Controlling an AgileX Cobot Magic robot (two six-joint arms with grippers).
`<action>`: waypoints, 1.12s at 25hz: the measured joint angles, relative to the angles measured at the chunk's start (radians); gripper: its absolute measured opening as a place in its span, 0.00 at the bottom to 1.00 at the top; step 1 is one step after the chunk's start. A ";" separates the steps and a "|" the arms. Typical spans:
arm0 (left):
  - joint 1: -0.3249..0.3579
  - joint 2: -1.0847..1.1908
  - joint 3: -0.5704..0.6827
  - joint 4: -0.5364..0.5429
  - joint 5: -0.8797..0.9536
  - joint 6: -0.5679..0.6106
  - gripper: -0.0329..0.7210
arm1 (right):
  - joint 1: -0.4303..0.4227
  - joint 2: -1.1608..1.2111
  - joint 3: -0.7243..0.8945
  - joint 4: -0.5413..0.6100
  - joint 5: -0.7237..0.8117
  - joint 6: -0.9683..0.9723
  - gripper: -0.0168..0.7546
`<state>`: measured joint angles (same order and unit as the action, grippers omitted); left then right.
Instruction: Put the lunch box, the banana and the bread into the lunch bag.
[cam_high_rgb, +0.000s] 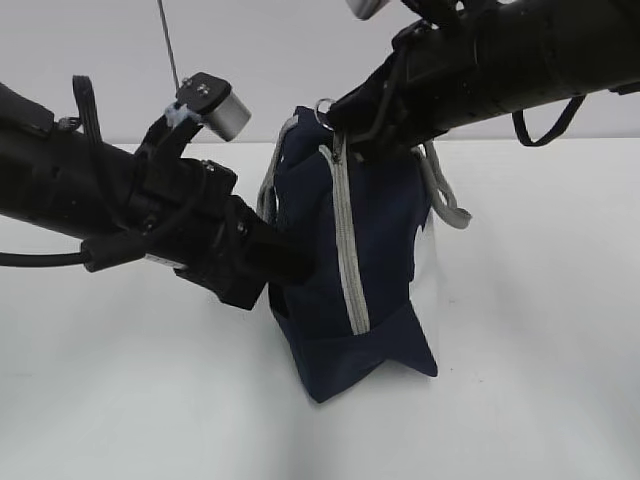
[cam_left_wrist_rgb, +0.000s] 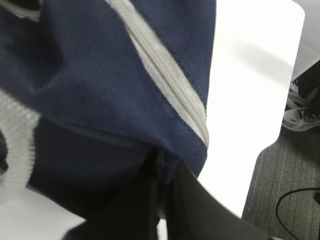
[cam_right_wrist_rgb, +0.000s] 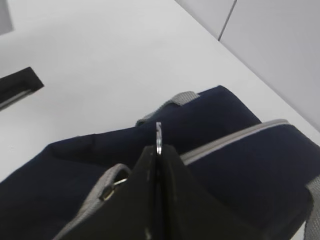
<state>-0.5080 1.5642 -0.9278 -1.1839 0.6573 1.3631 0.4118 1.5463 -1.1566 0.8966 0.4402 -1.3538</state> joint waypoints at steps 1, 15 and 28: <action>0.000 0.000 0.000 0.011 0.001 -0.006 0.05 | -0.015 0.008 -0.004 0.007 0.011 0.000 0.00; 0.000 0.000 -0.003 0.039 0.042 -0.015 0.05 | -0.159 0.037 -0.113 0.046 0.227 -0.013 0.00; 0.001 0.000 -0.003 0.062 0.129 -0.015 0.05 | -0.166 0.234 -0.301 0.044 0.183 -0.015 0.00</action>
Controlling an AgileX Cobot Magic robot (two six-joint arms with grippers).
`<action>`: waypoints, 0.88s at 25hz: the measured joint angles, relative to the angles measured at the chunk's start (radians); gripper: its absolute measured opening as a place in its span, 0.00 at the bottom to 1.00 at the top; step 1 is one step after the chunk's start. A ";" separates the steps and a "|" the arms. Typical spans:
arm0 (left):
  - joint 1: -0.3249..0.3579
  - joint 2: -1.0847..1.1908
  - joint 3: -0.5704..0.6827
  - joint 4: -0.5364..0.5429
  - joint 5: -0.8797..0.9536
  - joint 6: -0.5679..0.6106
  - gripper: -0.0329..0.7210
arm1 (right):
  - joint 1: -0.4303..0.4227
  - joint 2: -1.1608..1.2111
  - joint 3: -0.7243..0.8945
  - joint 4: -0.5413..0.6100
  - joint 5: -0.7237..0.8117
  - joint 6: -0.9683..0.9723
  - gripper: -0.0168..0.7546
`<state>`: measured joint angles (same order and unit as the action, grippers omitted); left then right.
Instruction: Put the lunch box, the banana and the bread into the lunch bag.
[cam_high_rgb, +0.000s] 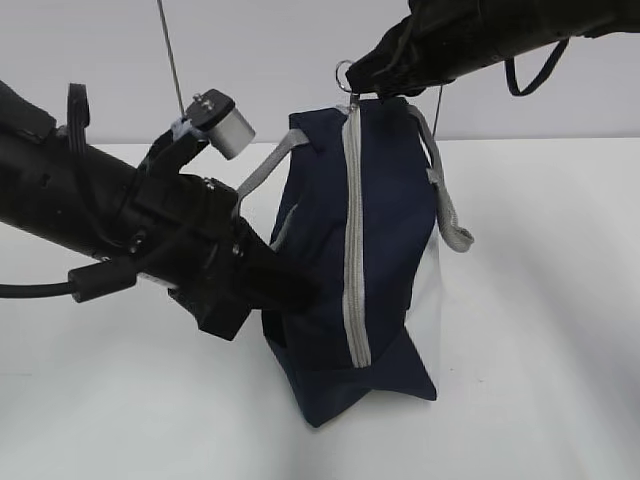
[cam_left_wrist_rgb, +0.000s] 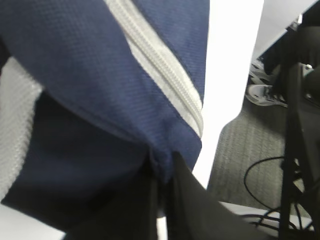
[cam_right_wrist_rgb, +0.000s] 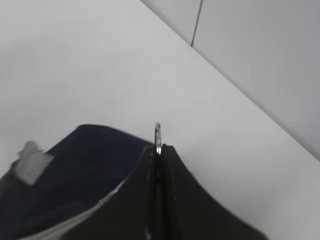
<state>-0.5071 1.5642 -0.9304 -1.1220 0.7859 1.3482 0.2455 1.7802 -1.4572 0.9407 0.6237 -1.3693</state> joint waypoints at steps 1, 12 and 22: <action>0.000 0.000 0.000 0.003 0.015 0.000 0.05 | -0.004 0.015 -0.017 0.000 -0.009 0.000 0.00; 0.002 0.000 0.000 0.012 0.066 -0.008 0.05 | -0.032 0.239 -0.233 0.031 0.037 0.000 0.00; 0.004 0.000 -0.003 0.020 0.064 -0.157 0.17 | -0.060 0.297 -0.351 0.035 0.189 0.024 0.00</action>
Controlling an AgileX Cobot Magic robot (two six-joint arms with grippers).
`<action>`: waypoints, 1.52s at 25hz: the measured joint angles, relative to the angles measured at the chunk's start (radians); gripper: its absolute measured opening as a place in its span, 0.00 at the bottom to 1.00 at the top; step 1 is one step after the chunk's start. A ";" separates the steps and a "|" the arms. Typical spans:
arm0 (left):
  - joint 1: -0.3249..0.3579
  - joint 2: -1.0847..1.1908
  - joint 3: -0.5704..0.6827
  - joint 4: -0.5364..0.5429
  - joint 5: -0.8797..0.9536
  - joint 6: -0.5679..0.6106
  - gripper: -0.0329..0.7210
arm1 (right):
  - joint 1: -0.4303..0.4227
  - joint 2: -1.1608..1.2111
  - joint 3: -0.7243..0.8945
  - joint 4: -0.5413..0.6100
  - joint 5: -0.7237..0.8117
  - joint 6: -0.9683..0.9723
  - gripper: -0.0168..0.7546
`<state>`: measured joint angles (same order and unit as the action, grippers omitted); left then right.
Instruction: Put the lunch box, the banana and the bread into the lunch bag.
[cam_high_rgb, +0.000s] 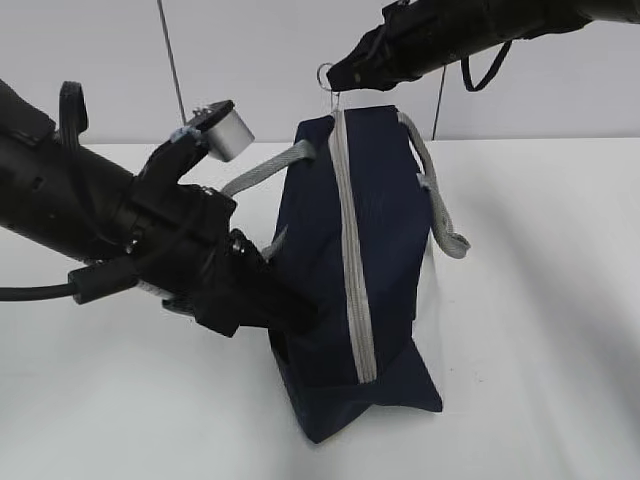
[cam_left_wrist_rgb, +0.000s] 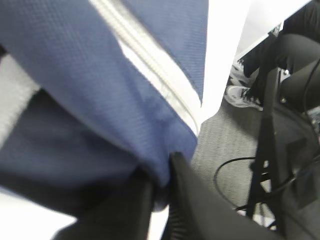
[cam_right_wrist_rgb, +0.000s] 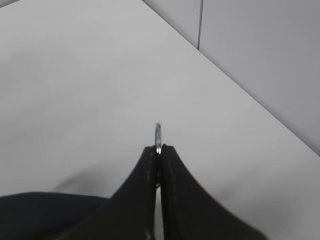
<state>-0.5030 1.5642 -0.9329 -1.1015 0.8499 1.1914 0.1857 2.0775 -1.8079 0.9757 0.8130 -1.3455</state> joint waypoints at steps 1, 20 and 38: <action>0.002 0.000 0.000 0.004 0.008 -0.033 0.27 | -0.002 0.000 -0.007 -0.005 0.021 0.000 0.00; 0.198 -0.151 -0.078 -0.111 -0.122 -0.557 0.75 | -0.005 0.000 -0.028 -0.060 0.102 0.002 0.00; 0.196 0.288 -0.393 -0.189 -0.207 -0.607 0.69 | -0.005 0.000 -0.028 -0.060 0.114 0.002 0.00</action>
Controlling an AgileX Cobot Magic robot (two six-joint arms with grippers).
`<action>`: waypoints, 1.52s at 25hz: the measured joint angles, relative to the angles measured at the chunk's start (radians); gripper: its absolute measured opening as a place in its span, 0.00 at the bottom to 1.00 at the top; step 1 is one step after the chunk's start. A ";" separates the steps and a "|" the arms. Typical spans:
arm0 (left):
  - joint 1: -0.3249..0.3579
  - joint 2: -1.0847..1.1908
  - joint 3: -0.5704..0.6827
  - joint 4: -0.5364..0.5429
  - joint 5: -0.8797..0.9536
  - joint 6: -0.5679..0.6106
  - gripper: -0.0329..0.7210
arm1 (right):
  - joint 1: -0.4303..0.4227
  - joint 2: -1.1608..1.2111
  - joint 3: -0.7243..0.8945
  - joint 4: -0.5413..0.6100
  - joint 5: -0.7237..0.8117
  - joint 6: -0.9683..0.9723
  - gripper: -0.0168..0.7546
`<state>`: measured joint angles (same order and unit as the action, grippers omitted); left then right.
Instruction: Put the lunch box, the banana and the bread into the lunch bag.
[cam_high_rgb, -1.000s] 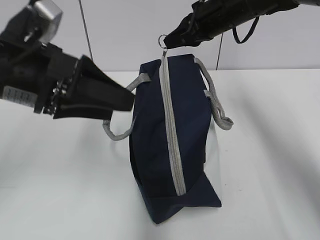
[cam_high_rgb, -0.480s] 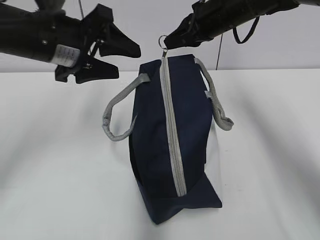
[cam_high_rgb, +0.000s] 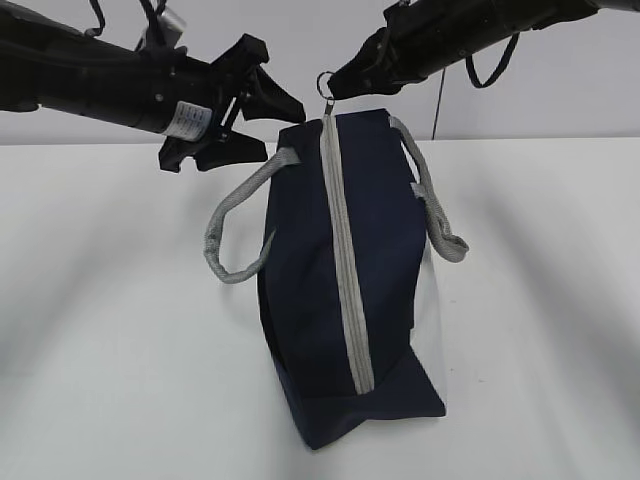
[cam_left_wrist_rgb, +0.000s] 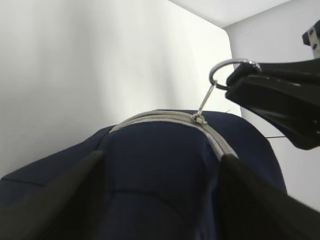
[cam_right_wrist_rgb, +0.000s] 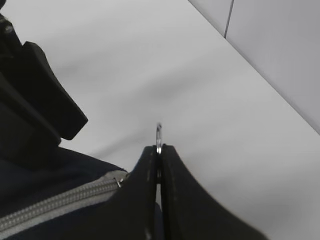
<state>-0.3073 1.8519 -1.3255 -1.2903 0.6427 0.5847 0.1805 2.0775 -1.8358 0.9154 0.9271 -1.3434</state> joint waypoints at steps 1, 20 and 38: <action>-0.003 0.002 -0.001 -0.001 0.000 0.000 0.67 | 0.000 0.000 0.000 0.000 0.000 0.000 0.00; -0.040 0.020 -0.042 -0.015 0.062 0.028 0.05 | 0.000 0.015 0.000 0.000 -0.012 0.000 0.00; -0.040 0.020 -0.061 -0.008 0.146 0.051 0.05 | 0.000 0.037 0.000 -0.021 -0.045 0.000 0.00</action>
<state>-0.3472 1.8716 -1.3870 -1.2983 0.7885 0.6358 0.1805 2.1145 -1.8358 0.8943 0.8825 -1.3434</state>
